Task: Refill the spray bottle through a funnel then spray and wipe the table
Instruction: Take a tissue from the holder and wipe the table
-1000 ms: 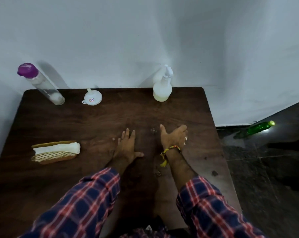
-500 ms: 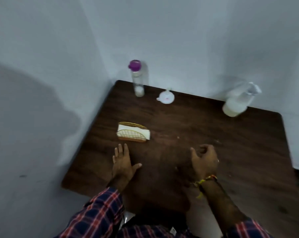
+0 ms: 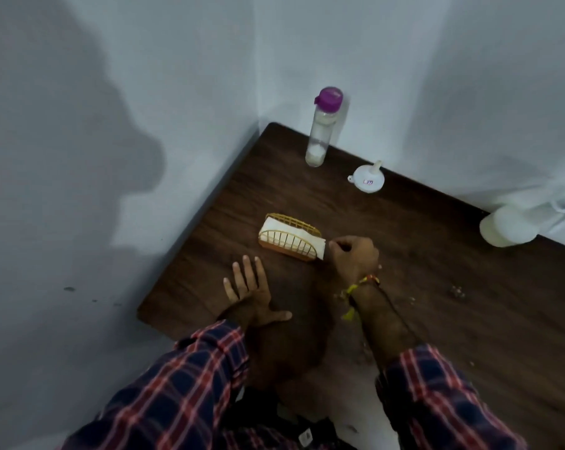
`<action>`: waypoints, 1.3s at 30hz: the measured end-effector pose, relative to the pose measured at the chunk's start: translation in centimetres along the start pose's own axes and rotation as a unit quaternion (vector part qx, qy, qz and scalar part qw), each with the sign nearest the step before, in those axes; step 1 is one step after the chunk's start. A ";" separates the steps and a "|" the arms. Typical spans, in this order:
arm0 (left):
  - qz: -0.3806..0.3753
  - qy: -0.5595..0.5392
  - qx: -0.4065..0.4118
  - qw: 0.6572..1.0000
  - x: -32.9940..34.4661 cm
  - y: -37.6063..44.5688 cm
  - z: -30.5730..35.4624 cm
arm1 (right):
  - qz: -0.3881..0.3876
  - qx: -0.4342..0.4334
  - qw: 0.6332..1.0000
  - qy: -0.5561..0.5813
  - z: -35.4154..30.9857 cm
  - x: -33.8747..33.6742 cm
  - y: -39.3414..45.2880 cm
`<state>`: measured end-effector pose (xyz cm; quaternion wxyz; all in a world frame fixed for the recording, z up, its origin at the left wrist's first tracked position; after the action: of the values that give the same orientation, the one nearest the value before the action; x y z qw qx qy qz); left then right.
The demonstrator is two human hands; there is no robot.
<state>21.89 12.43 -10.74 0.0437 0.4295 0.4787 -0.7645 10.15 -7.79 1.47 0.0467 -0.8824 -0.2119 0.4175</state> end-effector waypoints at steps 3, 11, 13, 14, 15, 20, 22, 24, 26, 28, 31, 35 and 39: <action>-0.010 -0.007 0.002 1.000 0.5 0.1 -0.1 | -0.016 0.024 1.000 -0.006 0.1 1.8 1.7; -0.005 0.004 0.010 1.000 0.7 0.3 0.1 | -0.029 0.078 0.997 -0.006 1.3 4.3 2.9; -0.008 0.005 0.010 1.000 0.6 0.3 0.0 | -0.009 0.082 0.997 -0.003 1.2 4.2 2.6; -0.011 0.005 0.010 1.000 0.6 0.3 0.0 | 0.001 0.081 0.997 -0.004 1.1 4.1 2.4; -0.014 0.006 0.011 1.000 0.6 0.3 0.0 | 0.009 0.080 0.997 -0.007 1.0 4.1 2.3; -0.017 0.003 0.014 1.000 0.7 0.3 0.0 | 0.000 0.087 0.996 -0.031 1.1 4.1 2.7; -0.021 0.003 0.014 1.000 0.7 0.2 0.0 | -0.010 0.083 0.996 -0.040 1.1 4.2 2.8; -0.023 0.003 0.014 1.000 0.6 0.2 0.0 | -0.017 0.075 0.996 -0.048 0.9 4.3 2.7; -0.024 0.001 0.015 1.000 0.6 0.2 0.0 | -0.019 0.044 0.997 -0.063 0.4 4.2 2.5; -0.029 -0.004 0.018 0.999 0.6 0.2 0.1 | -0.012 0.003 0.996 -0.089 -0.3 3.8 2.2; -0.031 -0.006 0.016 0.999 0.5 0.1 0.1 | 0.001 -0.055 0.993 -0.107 -1.4 3.5 1.7; -0.038 -0.007 0.011 0.999 0.4 0.0 0.2 | 0.012 -0.120 0.985 -0.119 -2.9 3.2 1.2; -0.037 -0.012 0.009 0.999 0.6 -0.1 0.2 | 0.041 -0.214 0.972 -0.092 -4.8 2.4 0.1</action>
<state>21.38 12.55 -11.02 0.0178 0.4028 0.4867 -0.7750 15.22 -6.44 2.81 -0.1799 -0.8379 -0.2629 0.4433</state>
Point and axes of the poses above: each hand's wrist, its own y-axis towards the middle knuckle, its own x-axis out of the palm, z = x × y, the point moved 9 cm from there along y, towards the middle knuckle, and after that the axes turned 1 degree about y, right-handed, at the moved point
